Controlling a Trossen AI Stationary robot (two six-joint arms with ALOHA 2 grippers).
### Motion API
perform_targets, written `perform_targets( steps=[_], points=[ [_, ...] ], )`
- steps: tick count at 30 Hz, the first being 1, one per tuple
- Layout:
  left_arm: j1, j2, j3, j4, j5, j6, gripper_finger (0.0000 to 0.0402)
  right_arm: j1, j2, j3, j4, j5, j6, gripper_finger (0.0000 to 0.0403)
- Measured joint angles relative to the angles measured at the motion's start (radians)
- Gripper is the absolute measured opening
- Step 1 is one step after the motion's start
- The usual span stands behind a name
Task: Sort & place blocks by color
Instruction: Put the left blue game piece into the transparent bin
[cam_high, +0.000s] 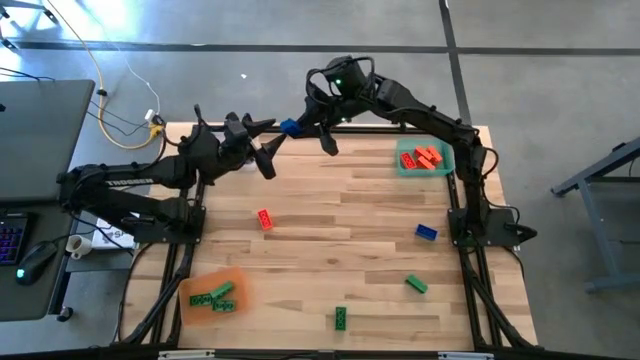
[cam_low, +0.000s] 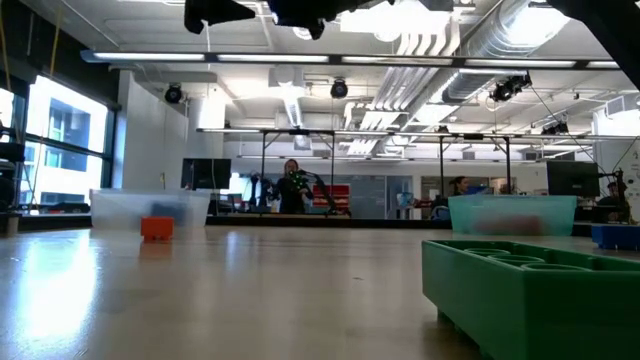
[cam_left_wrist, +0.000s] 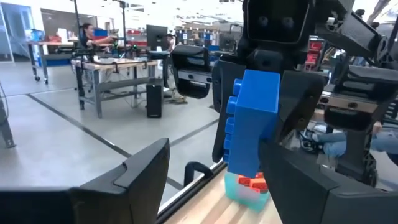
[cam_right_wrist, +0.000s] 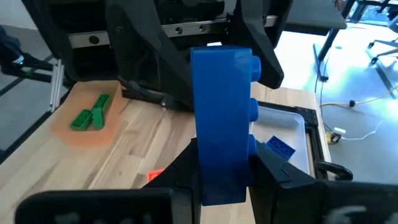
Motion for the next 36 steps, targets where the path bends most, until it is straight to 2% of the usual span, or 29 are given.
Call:
perform_targets(
  steps=[10,17,22,27,36],
  points=[
    [0.006,0.0,0.0,-0.018,0.009,0.029,0.0239,0.005,-0.003,-0.046,0.073,0.031,0.038,0.0066],
    [0.004,0.002,0.0,-0.039,0.104,-0.002,0.0239,-0.009,0.006,-0.049,0.098,0.041,0.049,0.0066],
    [0.004,0.004,0.001,-0.043,0.077,-0.005,0.0239,0.007,0.005,-0.048,0.089,-0.011,0.042,0.0066],
    [0.004,0.004,0.001,0.004,0.071,0.0,0.0239,0.028,0.004,-0.048,0.073,-0.013,0.037,0.0066],
    [0.004,0.003,0.0,0.046,0.168,-0.012,0.0236,0.054,0.001,-0.046,0.078,-0.008,0.042,0.0066]
  ],
)
